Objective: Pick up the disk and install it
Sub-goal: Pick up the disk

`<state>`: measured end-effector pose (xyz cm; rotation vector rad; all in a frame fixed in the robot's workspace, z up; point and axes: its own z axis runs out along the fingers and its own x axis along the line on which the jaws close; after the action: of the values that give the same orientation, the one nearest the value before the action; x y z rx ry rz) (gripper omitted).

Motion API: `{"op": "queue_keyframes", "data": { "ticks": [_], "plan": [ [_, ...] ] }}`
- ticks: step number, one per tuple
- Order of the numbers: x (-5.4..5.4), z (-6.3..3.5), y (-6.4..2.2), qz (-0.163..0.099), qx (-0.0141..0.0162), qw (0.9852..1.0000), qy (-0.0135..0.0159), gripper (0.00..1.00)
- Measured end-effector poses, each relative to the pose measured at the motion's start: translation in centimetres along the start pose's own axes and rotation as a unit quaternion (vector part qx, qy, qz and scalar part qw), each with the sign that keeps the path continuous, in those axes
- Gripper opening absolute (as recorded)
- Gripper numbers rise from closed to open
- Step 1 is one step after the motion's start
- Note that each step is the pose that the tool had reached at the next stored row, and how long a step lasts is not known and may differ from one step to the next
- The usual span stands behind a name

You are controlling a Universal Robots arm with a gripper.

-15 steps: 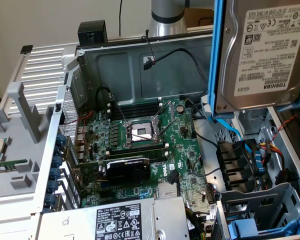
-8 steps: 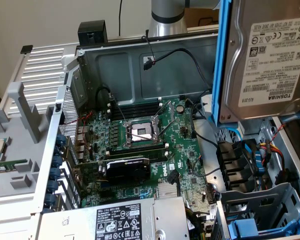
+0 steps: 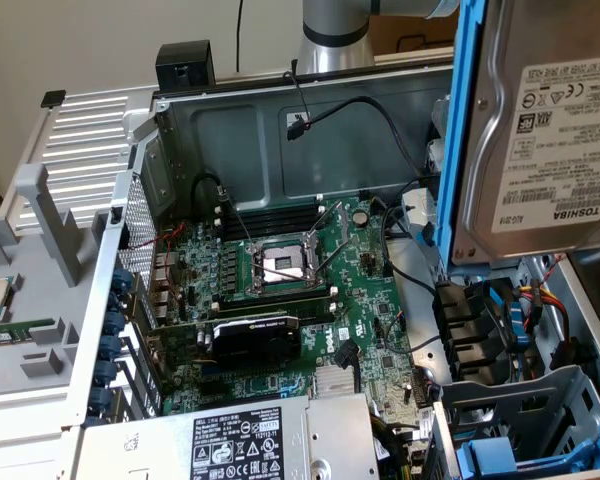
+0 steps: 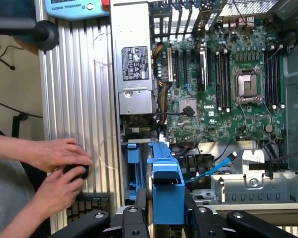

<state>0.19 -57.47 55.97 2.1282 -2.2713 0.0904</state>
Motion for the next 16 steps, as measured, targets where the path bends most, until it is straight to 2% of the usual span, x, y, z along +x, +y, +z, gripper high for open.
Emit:
{"op": "queue_keyframes", "data": {
  "ticks": [5,16],
  "plan": [
    [0.5,0.33,-0.27,0.003,-0.0004,1.0000,-0.0036,0.37],
    [0.4,0.36,-1.97,0.005,-0.0006,1.0000,-0.0038,0.37]
  ]
}}
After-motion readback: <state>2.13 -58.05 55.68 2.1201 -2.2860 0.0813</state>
